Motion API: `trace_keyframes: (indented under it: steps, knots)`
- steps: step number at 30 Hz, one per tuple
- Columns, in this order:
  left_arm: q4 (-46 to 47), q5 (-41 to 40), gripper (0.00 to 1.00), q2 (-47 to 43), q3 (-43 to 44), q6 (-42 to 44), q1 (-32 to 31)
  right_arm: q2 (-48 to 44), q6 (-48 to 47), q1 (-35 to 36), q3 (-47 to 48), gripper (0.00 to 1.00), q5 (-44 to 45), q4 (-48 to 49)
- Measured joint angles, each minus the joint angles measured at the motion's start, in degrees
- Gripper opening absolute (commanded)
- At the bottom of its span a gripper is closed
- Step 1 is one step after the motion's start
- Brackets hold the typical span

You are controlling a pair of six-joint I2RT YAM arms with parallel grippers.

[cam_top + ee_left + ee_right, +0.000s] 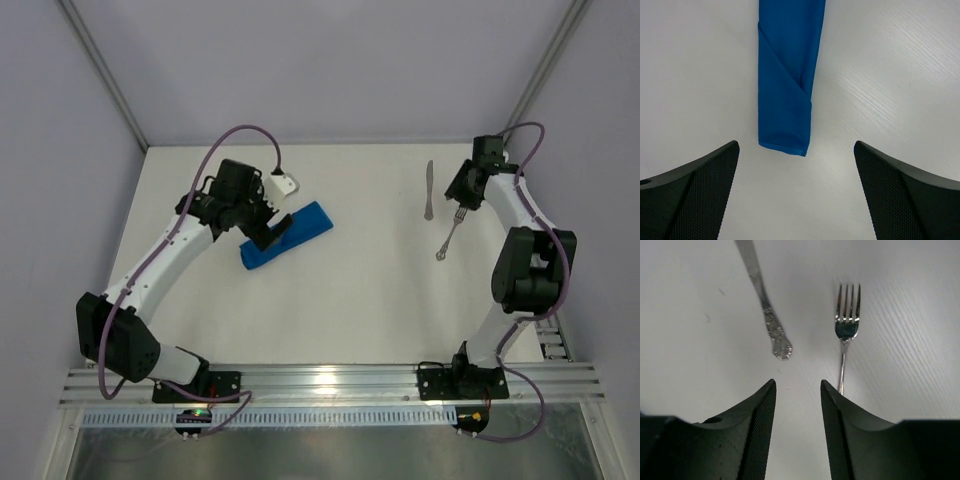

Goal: Fold the napkin into a case and place the utensils inside
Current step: Pick up the fork from the corner of the board, then pass from the right arm to the left

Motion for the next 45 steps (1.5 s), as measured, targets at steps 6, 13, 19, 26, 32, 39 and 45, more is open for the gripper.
trace_keyframes:
  steps: [6, 13, 19, 26, 32, 39, 45]
  knots:
    - [-1.64, -1.33, 0.99, -0.81, -0.66, -0.85, 1.11, 14.71, -0.37, -1.27, 0.20, 0.41, 1.14, -5.64]
    - [-1.84, -1.95, 0.99, -0.87, -1.49, -1.73, 1.53, 16.61, -0.39, -1.90, -1.14, 0.41, 4.50, -7.08]
    - [-1.84, -1.99, 0.99, -0.90, -1.95, -2.27, 1.53, 16.87, -0.42, -2.69, -1.01, 0.34, 4.44, -6.78]
    - [-2.54, -0.20, 0.99, -0.90, -1.99, -2.21, 1.53, 16.85, -0.52, -4.55, -1.14, 0.04, 2.56, -5.11]
    - [-4.09, 2.47, 0.97, -0.90, -1.99, -0.96, 1.53, 8.20, 1.38, -5.03, -11.61, 0.04, 2.91, -0.39]
    - [-4.72, 5.97, 0.91, -0.92, -1.99, -0.39, 1.53, -8.68, 8.94, -2.36, -18.34, 0.04, 1.60, 5.49]
    - [-3.80, 10.08, 0.99, -0.92, -1.99, -0.61, 1.53, -11.45, 20.44, 17.03, -18.58, 0.04, 1.01, 16.06]
